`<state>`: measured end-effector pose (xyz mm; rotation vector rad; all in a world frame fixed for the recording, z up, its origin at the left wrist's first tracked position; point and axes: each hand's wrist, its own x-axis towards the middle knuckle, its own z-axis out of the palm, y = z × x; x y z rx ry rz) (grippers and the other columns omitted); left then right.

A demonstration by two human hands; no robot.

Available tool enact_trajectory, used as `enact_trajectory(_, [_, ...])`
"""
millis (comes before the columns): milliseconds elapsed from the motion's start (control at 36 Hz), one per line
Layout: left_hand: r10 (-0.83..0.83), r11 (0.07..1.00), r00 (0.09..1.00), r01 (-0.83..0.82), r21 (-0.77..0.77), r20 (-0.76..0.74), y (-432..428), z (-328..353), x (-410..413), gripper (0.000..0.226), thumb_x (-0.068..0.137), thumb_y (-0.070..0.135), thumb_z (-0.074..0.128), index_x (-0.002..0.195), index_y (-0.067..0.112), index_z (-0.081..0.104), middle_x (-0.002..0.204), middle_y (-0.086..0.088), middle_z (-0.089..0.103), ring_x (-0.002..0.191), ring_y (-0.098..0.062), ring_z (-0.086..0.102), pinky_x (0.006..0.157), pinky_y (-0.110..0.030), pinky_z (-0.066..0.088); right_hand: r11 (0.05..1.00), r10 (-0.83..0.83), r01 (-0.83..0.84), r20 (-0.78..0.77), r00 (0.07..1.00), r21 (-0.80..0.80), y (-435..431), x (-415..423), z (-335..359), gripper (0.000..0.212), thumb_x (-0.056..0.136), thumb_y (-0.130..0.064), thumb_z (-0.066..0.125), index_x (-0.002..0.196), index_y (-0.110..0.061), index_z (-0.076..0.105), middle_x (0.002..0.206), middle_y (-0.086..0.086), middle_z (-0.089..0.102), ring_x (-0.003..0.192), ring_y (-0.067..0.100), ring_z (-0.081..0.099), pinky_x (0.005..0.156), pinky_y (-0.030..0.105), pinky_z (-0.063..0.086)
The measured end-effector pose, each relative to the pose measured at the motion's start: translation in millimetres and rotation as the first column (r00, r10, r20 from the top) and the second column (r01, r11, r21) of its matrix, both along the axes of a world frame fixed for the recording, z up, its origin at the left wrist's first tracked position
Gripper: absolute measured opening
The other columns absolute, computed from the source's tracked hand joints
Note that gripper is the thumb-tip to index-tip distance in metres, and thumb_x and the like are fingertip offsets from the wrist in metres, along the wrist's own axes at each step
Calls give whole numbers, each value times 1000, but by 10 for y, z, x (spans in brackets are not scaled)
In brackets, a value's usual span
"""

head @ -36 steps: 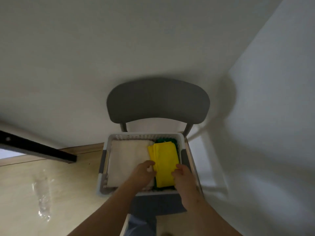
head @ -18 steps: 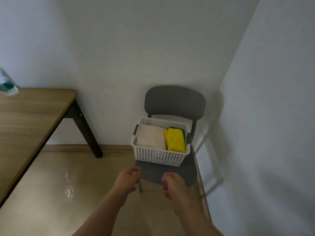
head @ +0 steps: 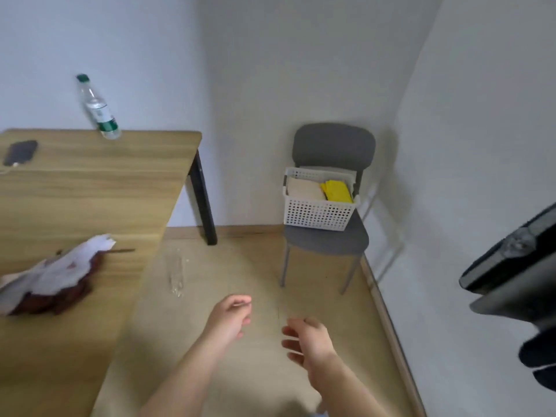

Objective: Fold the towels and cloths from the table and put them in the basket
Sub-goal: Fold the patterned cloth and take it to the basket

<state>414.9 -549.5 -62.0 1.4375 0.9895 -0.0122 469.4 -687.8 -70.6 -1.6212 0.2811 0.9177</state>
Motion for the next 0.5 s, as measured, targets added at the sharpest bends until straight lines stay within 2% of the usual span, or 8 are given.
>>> enact_trajectory(139, [41, 999, 999, -42, -24, -23, -64, -46, -897, 16, 92, 9, 54, 83, 22, 58, 95, -6, 62, 72, -14, 59, 59, -23, 37, 1000, -15, 15, 26, 1000, 4, -151, -775, 48, 8, 92, -12, 48, 91, -17, 55, 83, 3, 58, 65, 17, 54, 60, 25, 39])
enact_trajectory(333, [96, 995, 995, -96, 12, 22, -239, -33, -1883, 16, 90, 7, 55, 82, 21, 58, 84, -1, 61, 70, -12, 58, 59, -24, 38, 1000, -6, 5, 64, 998, 18, -294, -1666, 115, 11, 91, -9, 48, 90, -18, 52, 81, 2, 57, 64, 17, 52, 59, 26, 38])
enact_trajectory(500, [46, 999, 997, -45, 13, -66, -638, -83, -2818, 14, 90, 8, 55, 84, 20, 59, 86, -1, 62, 70, -13, 60, 60, -23, 39, 997, -18, 19, -16, 1000, 70, -539, -2576, 0, 10, 92, -7, 48, 91, -17, 50, 79, 3, 56, 62, 16, 51, 58, 26, 36])
